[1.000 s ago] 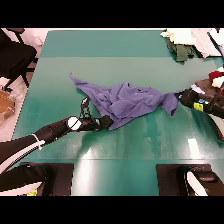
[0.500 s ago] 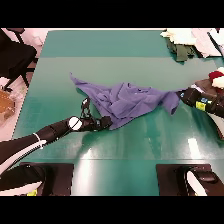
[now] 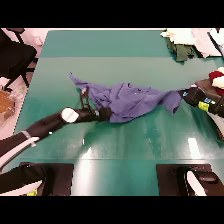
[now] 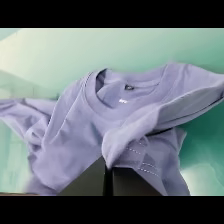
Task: Fold the shirts.
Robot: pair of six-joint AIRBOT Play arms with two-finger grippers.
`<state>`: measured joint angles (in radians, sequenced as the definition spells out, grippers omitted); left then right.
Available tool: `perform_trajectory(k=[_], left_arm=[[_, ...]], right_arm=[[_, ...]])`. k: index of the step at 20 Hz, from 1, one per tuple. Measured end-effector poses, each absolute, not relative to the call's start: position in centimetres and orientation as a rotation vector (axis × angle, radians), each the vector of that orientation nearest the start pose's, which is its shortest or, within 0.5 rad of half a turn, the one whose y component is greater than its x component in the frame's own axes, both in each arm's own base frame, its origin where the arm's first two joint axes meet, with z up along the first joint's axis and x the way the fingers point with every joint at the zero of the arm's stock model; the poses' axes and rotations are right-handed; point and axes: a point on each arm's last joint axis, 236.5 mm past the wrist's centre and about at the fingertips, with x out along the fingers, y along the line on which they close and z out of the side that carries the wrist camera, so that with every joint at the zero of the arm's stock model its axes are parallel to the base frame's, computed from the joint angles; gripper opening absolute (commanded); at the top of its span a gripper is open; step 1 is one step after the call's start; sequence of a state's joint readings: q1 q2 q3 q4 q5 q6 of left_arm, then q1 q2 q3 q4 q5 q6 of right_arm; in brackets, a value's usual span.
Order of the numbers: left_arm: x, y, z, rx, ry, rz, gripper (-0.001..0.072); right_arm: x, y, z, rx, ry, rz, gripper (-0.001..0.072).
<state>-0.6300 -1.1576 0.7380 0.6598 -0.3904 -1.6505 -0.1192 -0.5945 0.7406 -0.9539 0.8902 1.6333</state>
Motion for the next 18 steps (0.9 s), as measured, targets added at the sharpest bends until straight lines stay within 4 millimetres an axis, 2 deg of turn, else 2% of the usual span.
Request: perform_trajectory(k=[2,4,6,8,10,13,16,18], left_arm=[[32.2,-29.3,7.0,-0.746,0.916,-0.543,0.0018],[32.6,-26.3,13.0,-0.742,0.786,-0.564,0.0018],[32.4,-22.5,18.6,-0.707,0.658,-0.554,0.0018],[31.8,-18.7,24.9,-0.658,0.496,-0.524,0.0018],[31.0,-15.9,31.2,-0.621,0.338,-0.503,0.0018],[29.2,-14.0,39.0,-0.548,0.175,-0.510,0.0018],[27.1,-13.0,45.0,-0.463,0.038,-0.523,0.0018],[25.2,-12.3,48.5,-0.407,-0.050,-0.525,0.0019]], right_arm=[[31.9,6.1,15.1,0.673,0.645,0.170,0.0018],[32.2,5.1,17.7,0.706,0.534,0.170,0.0018],[32.4,4.0,21.6,0.739,0.375,0.181,0.0018],[31.8,2.7,26.3,0.758,0.199,0.190,0.0018],[30.9,2.1,30.6,0.741,0.083,0.207,0.0019],[29.1,3.5,36.4,0.656,0.006,0.288,0.0019],[26.6,6.1,42.3,0.537,-0.050,0.387,0.0018],[24.1,8.0,46.1,0.444,-0.098,0.444,0.0019]])
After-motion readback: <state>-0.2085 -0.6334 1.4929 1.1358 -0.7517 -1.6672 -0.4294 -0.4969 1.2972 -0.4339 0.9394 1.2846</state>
